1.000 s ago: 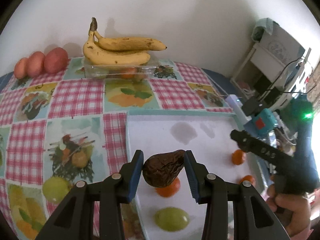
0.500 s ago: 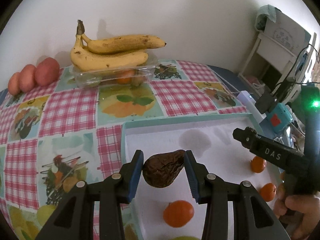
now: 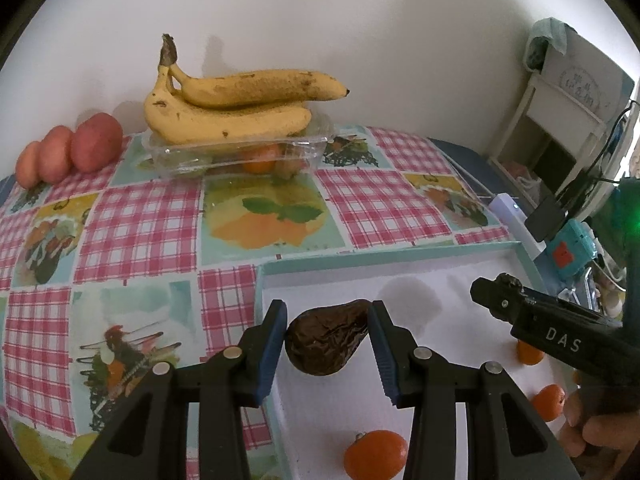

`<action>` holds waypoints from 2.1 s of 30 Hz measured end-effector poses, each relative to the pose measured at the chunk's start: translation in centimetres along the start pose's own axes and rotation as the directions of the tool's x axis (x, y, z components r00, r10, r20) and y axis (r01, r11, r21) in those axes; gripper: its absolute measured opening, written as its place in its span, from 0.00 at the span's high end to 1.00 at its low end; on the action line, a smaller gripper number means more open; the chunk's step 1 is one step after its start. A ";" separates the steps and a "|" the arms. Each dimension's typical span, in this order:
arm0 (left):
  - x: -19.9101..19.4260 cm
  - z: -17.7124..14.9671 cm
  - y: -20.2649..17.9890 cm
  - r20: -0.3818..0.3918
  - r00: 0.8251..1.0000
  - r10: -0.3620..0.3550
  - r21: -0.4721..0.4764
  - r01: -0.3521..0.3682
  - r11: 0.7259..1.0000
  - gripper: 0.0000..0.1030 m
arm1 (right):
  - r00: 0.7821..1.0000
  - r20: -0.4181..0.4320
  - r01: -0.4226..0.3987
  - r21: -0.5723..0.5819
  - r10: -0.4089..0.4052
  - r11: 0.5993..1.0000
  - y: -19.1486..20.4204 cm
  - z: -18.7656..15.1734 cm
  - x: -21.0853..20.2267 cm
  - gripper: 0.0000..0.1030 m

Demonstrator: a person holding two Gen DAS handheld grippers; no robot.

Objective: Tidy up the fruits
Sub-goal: 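Lower both dates into the white tray and open both tools, then move both open tools back toward the remaining fruit on the table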

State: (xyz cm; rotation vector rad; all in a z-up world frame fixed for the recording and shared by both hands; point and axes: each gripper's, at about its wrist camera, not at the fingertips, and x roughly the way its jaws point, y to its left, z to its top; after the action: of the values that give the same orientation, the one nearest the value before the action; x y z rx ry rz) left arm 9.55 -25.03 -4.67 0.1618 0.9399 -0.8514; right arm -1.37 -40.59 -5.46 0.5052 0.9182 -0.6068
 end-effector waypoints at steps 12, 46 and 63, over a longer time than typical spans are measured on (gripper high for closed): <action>1.7 -0.3 -0.4 -0.033 0.999 0.010 0.023 -0.009 1.000 0.57 | 0.998 -0.054 0.031 -0.010 -0.032 0.999 0.1 -0.5 2.2 0.42; -7.6 2.1 5.8 -0.044 0.995 0.086 -0.150 -0.092 0.984 0.15 | 0.998 -0.022 0.057 -0.019 -0.057 0.998 1.1 -0.5 -1.1 0.23; -14.6 -6.4 17.0 -0.144 0.940 0.309 -0.463 -0.340 0.819 0.00 | 0.999 0.038 0.015 -0.077 -0.012 0.997 4.6 -4.9 -6.8 0.10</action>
State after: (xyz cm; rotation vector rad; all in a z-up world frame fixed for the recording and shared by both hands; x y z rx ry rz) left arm 13.01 -2.30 -1.24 -0.0851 1.1188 -0.2763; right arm -4.26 -32.33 -1.54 0.4170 0.9064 -0.5891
